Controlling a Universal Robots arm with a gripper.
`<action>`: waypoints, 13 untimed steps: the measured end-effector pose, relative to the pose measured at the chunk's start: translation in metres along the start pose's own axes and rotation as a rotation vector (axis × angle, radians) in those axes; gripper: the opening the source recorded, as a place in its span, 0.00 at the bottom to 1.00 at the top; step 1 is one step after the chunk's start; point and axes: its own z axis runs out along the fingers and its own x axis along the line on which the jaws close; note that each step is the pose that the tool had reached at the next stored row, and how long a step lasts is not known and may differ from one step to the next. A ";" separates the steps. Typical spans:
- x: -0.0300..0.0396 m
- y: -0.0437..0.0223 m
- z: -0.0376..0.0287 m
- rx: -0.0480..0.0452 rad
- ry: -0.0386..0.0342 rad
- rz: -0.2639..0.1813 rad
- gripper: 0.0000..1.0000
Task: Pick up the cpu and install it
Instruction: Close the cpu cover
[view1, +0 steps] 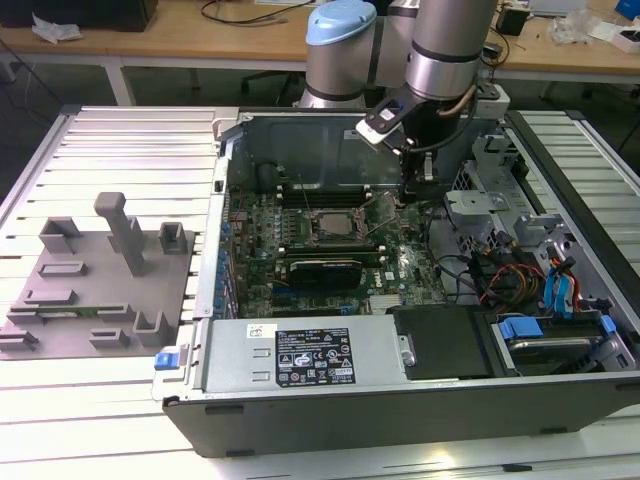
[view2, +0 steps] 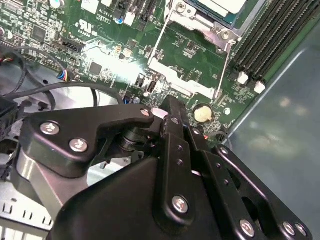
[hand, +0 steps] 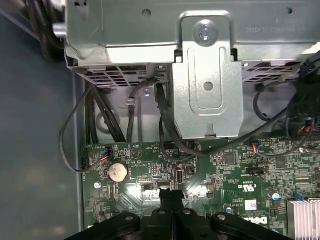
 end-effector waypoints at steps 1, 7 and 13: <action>0.0001 0.0000 0.0018 0.0005 0.0001 0.000 0.11; 0.0003 -0.0002 0.0111 0.0054 0.0001 0.000 0.11; 0.0003 -0.0023 0.0113 0.0055 0.0006 0.000 0.11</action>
